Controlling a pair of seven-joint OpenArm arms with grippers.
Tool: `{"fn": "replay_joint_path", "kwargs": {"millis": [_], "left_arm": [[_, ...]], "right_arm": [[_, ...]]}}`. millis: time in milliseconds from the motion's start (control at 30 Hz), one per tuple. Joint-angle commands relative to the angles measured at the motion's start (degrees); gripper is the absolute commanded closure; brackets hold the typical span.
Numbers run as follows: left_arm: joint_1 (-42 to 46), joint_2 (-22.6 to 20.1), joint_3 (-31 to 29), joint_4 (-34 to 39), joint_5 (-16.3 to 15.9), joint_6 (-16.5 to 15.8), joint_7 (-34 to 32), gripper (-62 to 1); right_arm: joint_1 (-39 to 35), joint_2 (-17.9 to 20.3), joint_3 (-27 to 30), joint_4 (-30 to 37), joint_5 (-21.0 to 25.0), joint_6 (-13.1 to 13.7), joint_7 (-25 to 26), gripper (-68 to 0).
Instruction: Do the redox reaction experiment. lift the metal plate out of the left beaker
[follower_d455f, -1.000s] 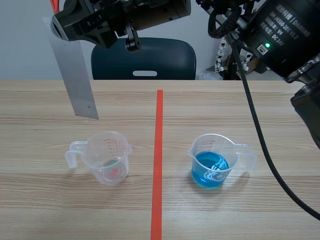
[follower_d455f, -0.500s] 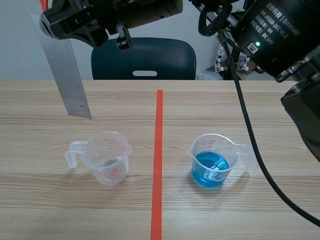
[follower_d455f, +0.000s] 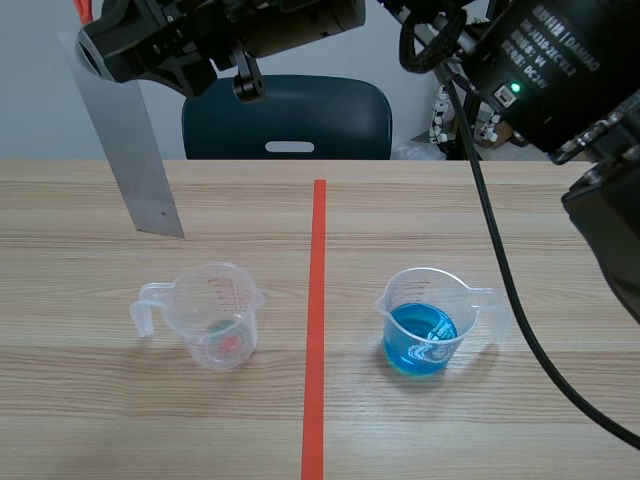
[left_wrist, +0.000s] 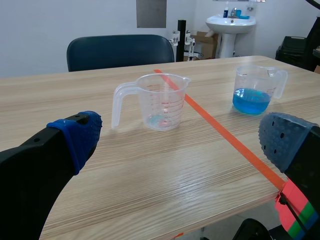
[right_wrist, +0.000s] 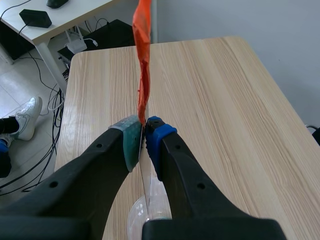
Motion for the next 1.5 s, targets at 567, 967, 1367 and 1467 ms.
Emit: {"fn": "replay_joint_path", "kwargs": {"millis": [567, 967, 1367, 1467], "left_arm": [[0.5, 0.0, -0.2, 1.0, -0.3, 0.1, -2.6, -62.3], [0.5, 0.0, -0.2, 1.0, -0.3, 0.2, -2.6, -62.3], [0.5, 0.0, -0.2, 1.0, -0.3, 0.2, -2.6, -62.3], [0.5, 0.0, -0.2, 1.0, -0.3, 0.2, -2.6, -62.3]], "right_arm": [[1.5, -0.3, 0.4, 0.7, 0.4, -0.2, 0.9, -0.5], [1.5, -0.3, 0.4, 0.7, -1.1, -0.2, 0.9, -0.5], [1.5, -0.3, 0.4, 0.7, -1.3, -0.2, 0.9, -0.5], [1.5, -0.3, 0.4, 0.7, -1.3, -0.2, 0.9, -0.5]]}}
